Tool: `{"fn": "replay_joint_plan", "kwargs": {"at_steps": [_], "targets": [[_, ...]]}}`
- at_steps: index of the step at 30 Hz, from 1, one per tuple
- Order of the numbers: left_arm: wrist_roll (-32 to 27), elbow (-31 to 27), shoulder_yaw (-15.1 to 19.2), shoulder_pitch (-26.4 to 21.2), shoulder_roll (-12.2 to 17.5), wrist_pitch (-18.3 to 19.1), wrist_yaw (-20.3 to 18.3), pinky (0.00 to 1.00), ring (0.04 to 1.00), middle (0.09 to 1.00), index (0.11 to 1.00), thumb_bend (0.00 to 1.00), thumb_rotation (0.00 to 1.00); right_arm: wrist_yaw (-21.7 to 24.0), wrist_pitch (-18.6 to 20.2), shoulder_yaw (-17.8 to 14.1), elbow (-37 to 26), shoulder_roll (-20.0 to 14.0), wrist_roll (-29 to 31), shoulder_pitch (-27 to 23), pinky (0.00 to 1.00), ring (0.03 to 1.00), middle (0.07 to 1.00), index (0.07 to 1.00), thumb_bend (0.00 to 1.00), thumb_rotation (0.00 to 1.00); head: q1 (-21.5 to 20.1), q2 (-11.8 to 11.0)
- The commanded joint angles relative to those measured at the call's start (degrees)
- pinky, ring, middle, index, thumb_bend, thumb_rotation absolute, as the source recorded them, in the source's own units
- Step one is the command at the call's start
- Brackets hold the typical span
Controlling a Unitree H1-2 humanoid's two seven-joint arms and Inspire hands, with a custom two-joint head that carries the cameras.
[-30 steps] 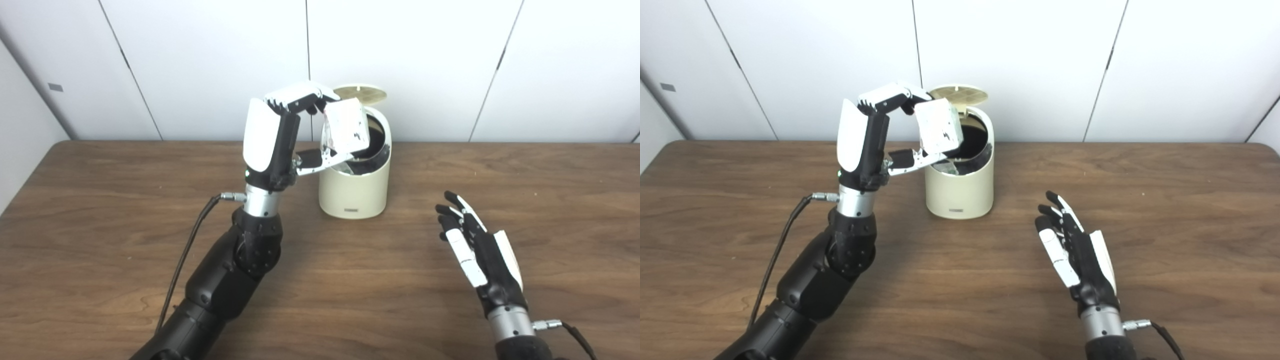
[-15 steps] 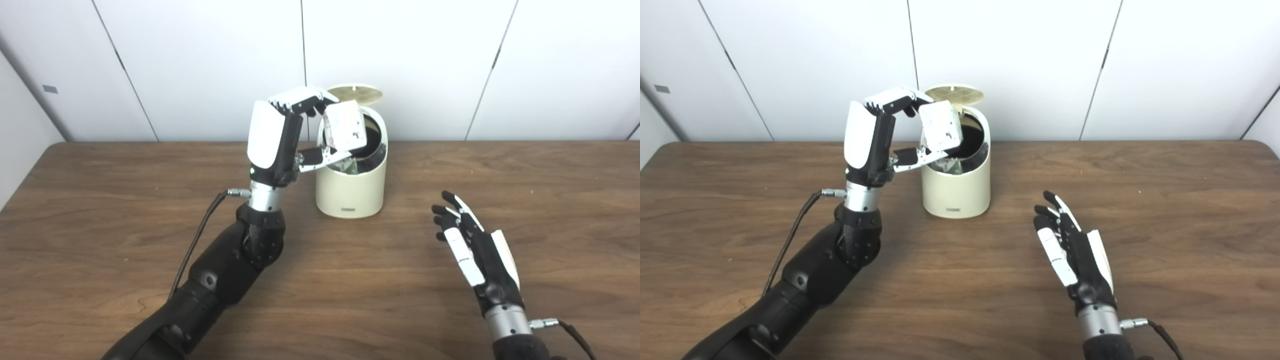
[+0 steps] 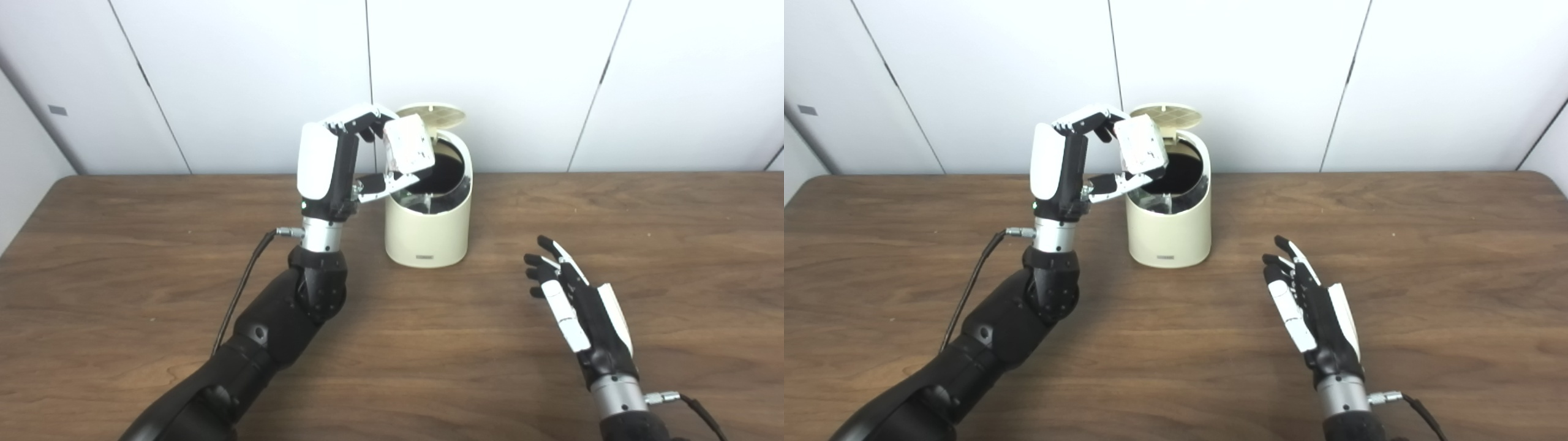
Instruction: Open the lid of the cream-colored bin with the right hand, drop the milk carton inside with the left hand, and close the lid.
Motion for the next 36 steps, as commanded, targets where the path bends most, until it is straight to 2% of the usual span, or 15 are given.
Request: {"fn": "replay_joint_plan", "kwargs": {"at_steps": [1,11,28,36], "targets": [[-0.6,-0.7,0.9,-3.4,-0.1,-1.0,0.5,0.38,0.446,0.515,0.464,0.48,0.00,-0.7,-1.0,0.1,-2.0,0.5,-0.4,-0.7,0.70,0.786,0.819,0.911,0.45,0.98,0.0,-0.1],[-2.1,-0.9,0.2,-3.6,-1.8,-1.0,-0.2,0.38,0.443,0.518,0.463,0.48,0.00,-0.7,-1.3,-0.3,-1.6,0.5,-0.3,-0.7,0.71,0.790,0.819,0.915,0.44,0.98,-0.1,-0.2],[-0.6,0.4,-0.8,-4.2,-2.8,-1.0,0.9,0.38,0.446,0.517,0.470,0.48,0.00,-0.7,-0.9,-0.8,-1.7,0.9,0.1,-0.8,0.72,0.796,0.811,0.915,0.42,0.97,-0.2,-0.1],[-0.9,1.3,-1.2,-4.2,-2.3,-1.0,0.9,0.39,0.449,0.513,0.466,0.48,0.00,-0.5,-1.2,-1.2,-1.5,0.7,0.7,-1.0,0.74,0.803,0.814,0.917,0.43,0.98,-0.3,0.0]]}}
